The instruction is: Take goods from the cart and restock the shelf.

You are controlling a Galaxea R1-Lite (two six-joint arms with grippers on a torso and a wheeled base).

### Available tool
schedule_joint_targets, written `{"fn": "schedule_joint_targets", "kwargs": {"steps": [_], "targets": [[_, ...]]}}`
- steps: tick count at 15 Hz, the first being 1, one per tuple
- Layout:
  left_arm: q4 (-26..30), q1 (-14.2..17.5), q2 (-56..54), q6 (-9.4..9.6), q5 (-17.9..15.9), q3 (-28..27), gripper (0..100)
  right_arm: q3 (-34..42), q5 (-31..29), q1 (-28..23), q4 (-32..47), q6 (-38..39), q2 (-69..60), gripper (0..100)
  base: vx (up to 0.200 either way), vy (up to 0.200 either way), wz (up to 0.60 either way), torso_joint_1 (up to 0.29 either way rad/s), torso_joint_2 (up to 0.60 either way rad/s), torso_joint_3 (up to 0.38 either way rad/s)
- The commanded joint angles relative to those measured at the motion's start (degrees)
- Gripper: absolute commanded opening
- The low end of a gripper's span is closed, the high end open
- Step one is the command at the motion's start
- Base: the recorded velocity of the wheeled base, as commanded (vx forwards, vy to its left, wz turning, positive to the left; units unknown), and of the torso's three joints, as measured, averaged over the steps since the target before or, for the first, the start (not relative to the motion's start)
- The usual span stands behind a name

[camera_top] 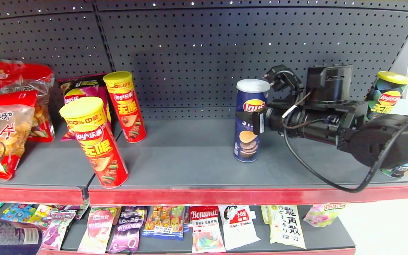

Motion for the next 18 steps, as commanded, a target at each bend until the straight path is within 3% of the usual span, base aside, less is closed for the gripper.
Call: {"fn": "schedule_joint_targets", "kwargs": {"steps": [1,5,18], "targets": [[0.01,0.01,-0.03,0.01,0.0,0.11,0,4.5,-0.75,2.95,-0.14,0.54,-5.98,0,0.0,0.0,0.0,0.0,0.0,0.0],[0.01,-0.08,0.23,0.01,0.0,0.11,0,10.3,-1.01,4.62,-0.14,0.8,-10.37,0,0.0,0.0,0.0,0.0,0.0,0.0],[0.45,0.01,-0.21,-0.07,0.0,0.55,0,10.47,-0.93,7.08,-3.56,1.5,-6.95,0,0.0,0.0,0.0,0.0,0.0,0.0]]}}
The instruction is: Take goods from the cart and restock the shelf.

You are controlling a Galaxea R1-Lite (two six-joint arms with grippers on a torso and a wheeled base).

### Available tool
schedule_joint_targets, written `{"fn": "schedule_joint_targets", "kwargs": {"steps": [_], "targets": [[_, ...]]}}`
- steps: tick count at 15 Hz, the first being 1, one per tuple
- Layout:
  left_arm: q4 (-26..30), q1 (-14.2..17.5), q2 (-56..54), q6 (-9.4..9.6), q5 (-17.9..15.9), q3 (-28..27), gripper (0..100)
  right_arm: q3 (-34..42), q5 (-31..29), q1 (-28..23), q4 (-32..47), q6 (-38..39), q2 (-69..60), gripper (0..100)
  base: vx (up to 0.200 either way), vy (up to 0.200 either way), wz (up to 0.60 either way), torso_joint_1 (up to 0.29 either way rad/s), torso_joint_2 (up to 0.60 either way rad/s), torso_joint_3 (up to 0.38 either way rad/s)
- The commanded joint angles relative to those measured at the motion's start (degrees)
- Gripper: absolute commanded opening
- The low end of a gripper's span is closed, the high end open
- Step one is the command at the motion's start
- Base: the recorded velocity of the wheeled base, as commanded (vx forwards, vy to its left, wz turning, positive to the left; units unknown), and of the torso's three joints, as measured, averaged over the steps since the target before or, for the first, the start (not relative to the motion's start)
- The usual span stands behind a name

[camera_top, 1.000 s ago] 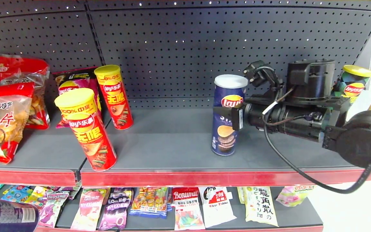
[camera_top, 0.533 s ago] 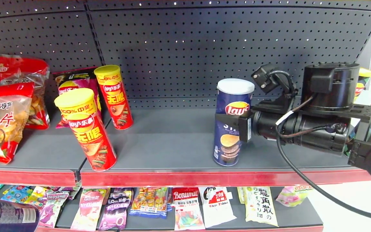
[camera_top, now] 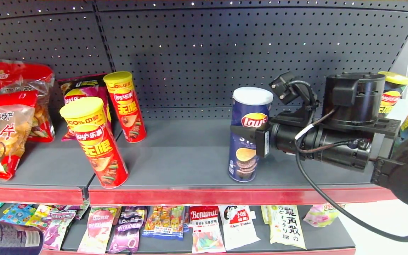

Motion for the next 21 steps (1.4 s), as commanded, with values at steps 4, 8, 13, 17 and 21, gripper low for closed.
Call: {"fn": "schedule_joint_targets", "kwargs": {"steps": [4,8,13,17,21], "targets": [[0.02,0.06,-0.11,-0.08,0.02,0.18,0,1.9,-0.05,1.09,-0.07,-0.03,0.07,0,0.0,0.0,0.0,0.0,0.0,0.0],[0.02,0.06,-0.02,-0.08,0.02,0.53,0,2.95,-0.14,1.53,-0.07,-0.12,-0.55,0,0.0,0.0,0.0,0.0,0.0,0.0],[0.02,0.06,-0.11,-0.08,0.02,0.53,0,3.66,-0.67,1.62,0.02,-0.38,-0.99,0,0.0,0.0,0.0,0.0,0.0,0.0],[0.02,-0.03,-0.11,-0.08,-0.07,0.62,0,3.57,-0.67,1.53,-0.07,-0.47,-0.99,0,0.0,0.0,0.0,0.0,0.0,0.0],[0.02,-0.03,-0.11,-0.08,-0.07,0.62,0,3.66,-0.67,1.62,-0.07,-0.3,-1.95,100,0.0,0.0,0.0,0.0,0.0,0.0]]}}
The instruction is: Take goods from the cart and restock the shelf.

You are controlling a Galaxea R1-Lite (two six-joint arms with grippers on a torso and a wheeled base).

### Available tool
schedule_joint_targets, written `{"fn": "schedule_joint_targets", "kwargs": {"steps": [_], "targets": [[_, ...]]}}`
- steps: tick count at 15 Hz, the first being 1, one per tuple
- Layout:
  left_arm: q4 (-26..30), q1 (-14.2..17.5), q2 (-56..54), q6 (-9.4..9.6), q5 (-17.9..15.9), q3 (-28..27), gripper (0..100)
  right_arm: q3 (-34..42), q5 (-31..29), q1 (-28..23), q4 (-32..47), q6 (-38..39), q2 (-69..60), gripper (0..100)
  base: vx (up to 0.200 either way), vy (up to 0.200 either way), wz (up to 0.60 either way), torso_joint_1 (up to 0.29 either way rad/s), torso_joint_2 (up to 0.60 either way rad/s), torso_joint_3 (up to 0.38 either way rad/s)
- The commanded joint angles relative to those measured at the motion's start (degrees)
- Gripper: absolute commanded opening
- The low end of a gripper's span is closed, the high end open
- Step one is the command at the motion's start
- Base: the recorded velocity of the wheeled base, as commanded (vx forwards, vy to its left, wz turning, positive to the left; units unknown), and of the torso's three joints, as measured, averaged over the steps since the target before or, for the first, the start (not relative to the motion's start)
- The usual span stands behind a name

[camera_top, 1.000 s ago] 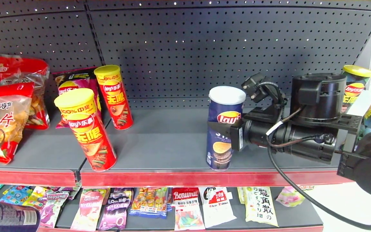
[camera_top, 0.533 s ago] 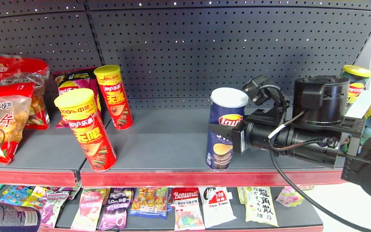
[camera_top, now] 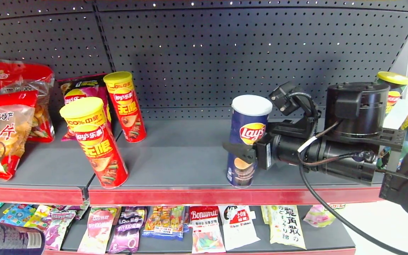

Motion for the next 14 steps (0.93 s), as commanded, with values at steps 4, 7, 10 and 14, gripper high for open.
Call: {"fn": "schedule_joint_targets", "kwargs": {"steps": [4,7,10,14], "targets": [[-0.01,0.01,-0.02,0.01,-0.16,-0.08,0,4.5,-0.36,-0.06,-0.12,0.07,-5.01,100,0.0,0.0,0.0,0.0,0.0,0.0],[-0.01,0.01,-0.02,0.1,-0.6,-0.35,0,14.26,-1.59,-0.06,0.06,-0.19,-16.62,100,0.0,0.0,0.0,0.0,0.0,0.0],[-0.01,-0.08,-0.38,0.98,-2.44,-0.35,0,24.98,-1.77,-0.5,0.41,-2.39,-30.41,100,0.0,0.0,0.0,0.0,0.0,0.0],[0.08,-0.08,1.03,5.72,-2.97,-0.87,0,34.83,-8.45,-18.78,1.9,-11.62,-43.95,100,0.0,0.0,0.0,0.0,0.0,0.0]]}}
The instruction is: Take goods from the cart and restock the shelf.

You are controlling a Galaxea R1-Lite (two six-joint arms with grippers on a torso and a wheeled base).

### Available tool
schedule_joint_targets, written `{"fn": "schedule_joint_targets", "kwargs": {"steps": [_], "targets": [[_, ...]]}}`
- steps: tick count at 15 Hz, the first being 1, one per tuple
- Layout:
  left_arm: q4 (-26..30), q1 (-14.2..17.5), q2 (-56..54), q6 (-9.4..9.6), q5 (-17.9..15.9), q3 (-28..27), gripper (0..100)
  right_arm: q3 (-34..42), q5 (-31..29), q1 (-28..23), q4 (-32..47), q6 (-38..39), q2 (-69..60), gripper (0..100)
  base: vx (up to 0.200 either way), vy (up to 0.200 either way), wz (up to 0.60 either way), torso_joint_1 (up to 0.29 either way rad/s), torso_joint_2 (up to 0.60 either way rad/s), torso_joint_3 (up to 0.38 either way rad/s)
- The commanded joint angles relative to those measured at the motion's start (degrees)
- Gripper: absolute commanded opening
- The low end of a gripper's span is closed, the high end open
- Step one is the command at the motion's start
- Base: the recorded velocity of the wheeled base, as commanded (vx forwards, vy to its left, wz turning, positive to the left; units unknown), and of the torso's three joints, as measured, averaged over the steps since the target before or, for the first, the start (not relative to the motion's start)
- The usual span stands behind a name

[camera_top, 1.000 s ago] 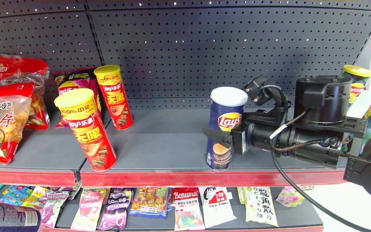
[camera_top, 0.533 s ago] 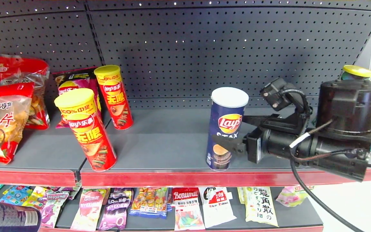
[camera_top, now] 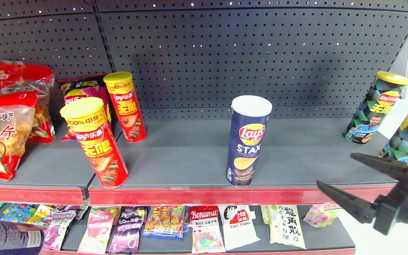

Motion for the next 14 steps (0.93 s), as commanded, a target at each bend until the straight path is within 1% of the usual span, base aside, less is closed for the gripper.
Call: {"fn": "schedule_joint_targets", "kwargs": {"steps": [1,2,3,4,5,6,8,10,13,14], "targets": [[0.02,-0.01,1.18,0.27,0.15,-0.15,0,4.73,2.29,-10.8,2.43,-4.27,-12.12,100,0.0,0.0,0.0,0.0,0.0,0.0],[0.02,-0.01,1.18,0.27,0.15,-0.06,0,4.82,3.08,-11.77,3.75,-4.27,-13.35,100,0.0,0.0,0.0,0.0,0.0,0.0],[0.11,0.08,1.27,0.63,0.24,0.11,0,5.43,3.26,-13.08,7.79,-4.36,-16.6,100,0.0,0.0,0.0,0.0,0.0,0.0],[0.11,-0.01,1.35,1.24,0.33,0.11,0,4.99,3.17,-13.26,12.01,-4.45,-19.15,100,0.0,0.0,0.0,0.0,0.0,0.0],[0.11,-0.01,1.35,1.42,0.33,0.11,0,4.82,3.08,-13.26,15.09,-4.62,-20.91,100,0.0,0.0,0.0,0.0,0.0,0.0],[0.11,-0.01,1.09,1.42,0.33,0.55,0,4.91,2.99,-13.35,17.99,-4.71,-23.98,100,-0.2,0.0,0.0,0.007,0.0,0.007],[0.11,-0.01,0.83,1.42,-0.11,0.99,0,4.91,2.73,-13.44,20.18,-4.71,-26.27,100,-0.2,0.0,0.0,0.007,0.0,0.002],[0.11,-0.1,0.91,1.51,-0.2,1.08,0,5.08,0.88,-13.44,21.15,-4.8,-27.15,100,0.0,0.0,0.0,0.0,0.0,0.0],[0.11,-0.1,1.0,1.51,-0.29,0.99,0,6.66,0.09,-13.35,21.24,-5.94,-29.08,100,0.0,0.0,0.0,0.0,0.0,0.0],[0.11,-0.18,1.0,1.51,-0.29,0.99,0,7.19,0.09,-13.35,21.24,-6.03,-29.52,100,0.0,0.0,-0.6,0.017,0.0,0.002]]}}
